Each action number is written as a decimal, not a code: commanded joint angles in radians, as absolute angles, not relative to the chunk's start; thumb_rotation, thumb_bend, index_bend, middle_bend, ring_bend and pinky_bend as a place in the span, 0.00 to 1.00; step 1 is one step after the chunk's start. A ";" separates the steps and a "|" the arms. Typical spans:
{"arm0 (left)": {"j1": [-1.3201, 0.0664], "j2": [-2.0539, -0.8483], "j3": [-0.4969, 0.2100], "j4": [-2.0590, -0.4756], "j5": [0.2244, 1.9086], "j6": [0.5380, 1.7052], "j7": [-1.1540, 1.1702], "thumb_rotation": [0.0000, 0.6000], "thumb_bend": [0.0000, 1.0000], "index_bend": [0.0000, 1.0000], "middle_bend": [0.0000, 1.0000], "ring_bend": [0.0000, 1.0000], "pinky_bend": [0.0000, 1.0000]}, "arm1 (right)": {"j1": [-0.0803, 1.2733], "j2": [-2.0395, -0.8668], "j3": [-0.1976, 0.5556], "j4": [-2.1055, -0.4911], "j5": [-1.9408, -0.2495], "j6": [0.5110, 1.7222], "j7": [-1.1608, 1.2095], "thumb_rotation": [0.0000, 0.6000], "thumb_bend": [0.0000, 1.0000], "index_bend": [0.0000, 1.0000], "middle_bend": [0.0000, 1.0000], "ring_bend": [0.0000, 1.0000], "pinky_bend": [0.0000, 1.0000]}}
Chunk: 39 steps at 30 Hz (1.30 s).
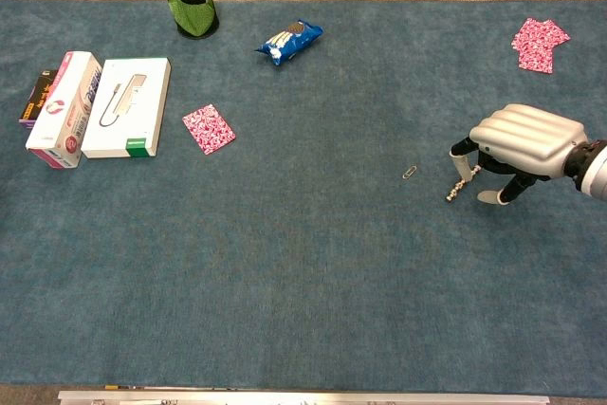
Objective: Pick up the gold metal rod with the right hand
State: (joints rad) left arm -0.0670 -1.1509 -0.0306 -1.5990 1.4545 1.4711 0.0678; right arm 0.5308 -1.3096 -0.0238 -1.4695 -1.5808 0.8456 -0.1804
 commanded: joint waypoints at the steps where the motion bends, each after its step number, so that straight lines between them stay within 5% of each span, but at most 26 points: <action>1: -0.067 -1.151 -0.030 -1.597 1.455 1.469 0.065 1.00 0.20 0.00 0.05 0.04 0.04 | 0.539 -1.330 -0.028 -1.445 -1.565 0.833 -0.180 1.00 0.19 0.55 0.98 1.00 1.00; 39: -0.062 -1.158 -0.040 -1.573 1.443 1.473 0.040 1.00 0.20 0.00 0.05 0.04 0.04 | 0.618 -1.430 -0.039 -1.373 -1.463 0.752 -0.205 1.00 0.27 0.59 0.98 1.00 1.00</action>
State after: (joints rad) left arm -0.0618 -1.1580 -0.0396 -1.5730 1.4432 1.4729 0.0403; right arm 0.6182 -1.4299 -0.0393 -1.3725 -1.4627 0.7516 -0.2048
